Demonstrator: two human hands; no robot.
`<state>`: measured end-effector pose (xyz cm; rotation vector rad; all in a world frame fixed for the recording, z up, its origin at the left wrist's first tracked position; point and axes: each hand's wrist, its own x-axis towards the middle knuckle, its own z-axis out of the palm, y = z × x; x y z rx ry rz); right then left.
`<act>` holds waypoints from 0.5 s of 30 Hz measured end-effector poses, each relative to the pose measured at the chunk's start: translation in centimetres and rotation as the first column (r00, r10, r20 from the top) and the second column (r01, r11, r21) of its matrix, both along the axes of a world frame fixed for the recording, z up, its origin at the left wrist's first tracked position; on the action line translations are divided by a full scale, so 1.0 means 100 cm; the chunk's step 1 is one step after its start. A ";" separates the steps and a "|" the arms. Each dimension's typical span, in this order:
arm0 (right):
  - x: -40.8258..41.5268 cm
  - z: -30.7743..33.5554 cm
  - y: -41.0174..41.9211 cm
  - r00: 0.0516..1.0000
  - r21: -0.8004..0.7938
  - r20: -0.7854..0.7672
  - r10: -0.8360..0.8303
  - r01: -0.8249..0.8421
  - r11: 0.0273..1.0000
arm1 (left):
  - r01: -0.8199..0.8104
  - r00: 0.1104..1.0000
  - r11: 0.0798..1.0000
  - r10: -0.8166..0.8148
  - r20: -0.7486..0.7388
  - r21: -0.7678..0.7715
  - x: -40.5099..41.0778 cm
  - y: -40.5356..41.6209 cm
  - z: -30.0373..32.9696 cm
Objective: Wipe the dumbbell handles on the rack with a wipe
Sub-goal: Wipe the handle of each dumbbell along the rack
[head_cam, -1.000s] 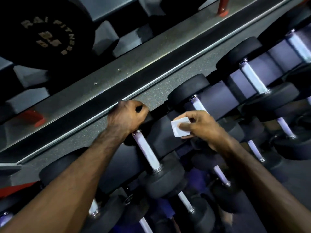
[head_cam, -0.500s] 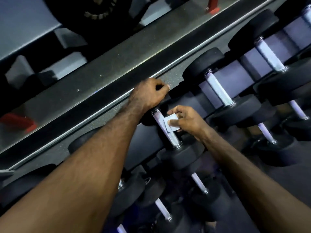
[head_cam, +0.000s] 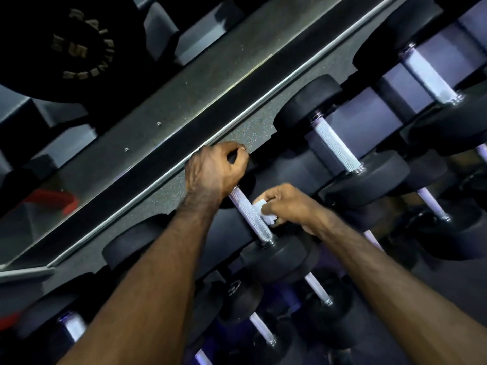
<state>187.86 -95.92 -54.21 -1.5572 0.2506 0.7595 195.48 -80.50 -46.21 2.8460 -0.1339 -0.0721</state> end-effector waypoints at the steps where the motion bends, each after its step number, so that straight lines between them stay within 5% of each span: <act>1: 0.005 0.003 0.001 1.000 0.019 -0.015 -0.016 0.016 1.000 | 0.002 1.000 1.000 -0.002 0.006 0.000 -0.001 0.000 0.000; 5: 0.020 0.008 0.010 0.998 0.104 0.003 -0.063 0.062 0.993 | 0.018 1.000 1.000 -0.018 0.002 0.002 -0.002 0.000 0.002; 10: -0.012 -0.002 -0.004 0.991 0.046 -0.041 0.129 -0.128 0.991 | 0.032 0.999 0.999 -0.032 0.032 -0.006 -0.004 0.000 0.002; 15: 0.021 0.004 0.016 0.997 0.143 -0.069 -0.027 0.037 0.989 | 0.024 0.999 1.000 -0.024 0.036 0.014 -0.002 -0.001 0.002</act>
